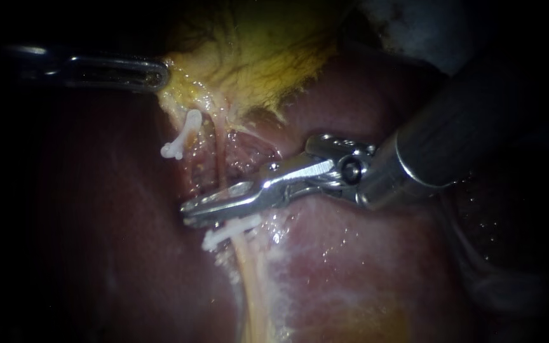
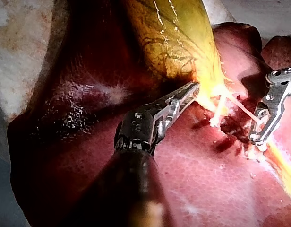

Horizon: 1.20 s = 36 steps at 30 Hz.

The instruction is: Clipping second clip right tube

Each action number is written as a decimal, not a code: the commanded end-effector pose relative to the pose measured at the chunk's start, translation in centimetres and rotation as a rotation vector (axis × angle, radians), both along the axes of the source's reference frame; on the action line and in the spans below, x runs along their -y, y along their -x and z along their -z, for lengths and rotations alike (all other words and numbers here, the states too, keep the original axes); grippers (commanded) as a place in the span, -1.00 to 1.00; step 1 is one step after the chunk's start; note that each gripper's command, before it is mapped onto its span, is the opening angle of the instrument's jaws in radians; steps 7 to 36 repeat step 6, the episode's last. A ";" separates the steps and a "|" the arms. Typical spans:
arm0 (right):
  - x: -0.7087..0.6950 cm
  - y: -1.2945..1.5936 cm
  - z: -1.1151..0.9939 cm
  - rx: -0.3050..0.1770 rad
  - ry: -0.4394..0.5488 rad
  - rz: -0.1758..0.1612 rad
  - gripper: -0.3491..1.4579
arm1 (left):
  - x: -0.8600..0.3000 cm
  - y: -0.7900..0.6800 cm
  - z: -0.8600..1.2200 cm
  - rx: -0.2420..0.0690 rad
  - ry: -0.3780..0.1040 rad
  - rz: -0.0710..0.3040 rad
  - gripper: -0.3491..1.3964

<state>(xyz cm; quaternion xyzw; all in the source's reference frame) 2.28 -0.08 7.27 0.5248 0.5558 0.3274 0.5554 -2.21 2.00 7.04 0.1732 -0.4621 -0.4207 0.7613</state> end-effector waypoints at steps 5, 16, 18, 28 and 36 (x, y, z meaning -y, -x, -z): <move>0.01 0.00 0.00 0.002 -0.006 0.001 -1.00 | 0.00 0.00 0.00 0.000 0.000 0.000 -1.00; 0.01 0.00 0.00 0.002 -0.006 0.001 -1.00 | 0.00 0.00 0.00 0.000 0.000 0.000 -1.00; 0.01 0.00 0.00 0.002 -0.006 0.001 -1.00 | 0.00 0.00 0.00 0.000 0.000 0.000 -1.00; 0.01 0.00 0.00 0.002 -0.006 0.001 -1.00 | 0.00 0.00 0.00 0.000 0.000 0.000 -1.00; 0.01 0.00 0.00 0.002 -0.006 0.001 -1.00 | 0.00 0.00 0.00 0.000 0.000 0.000 -1.00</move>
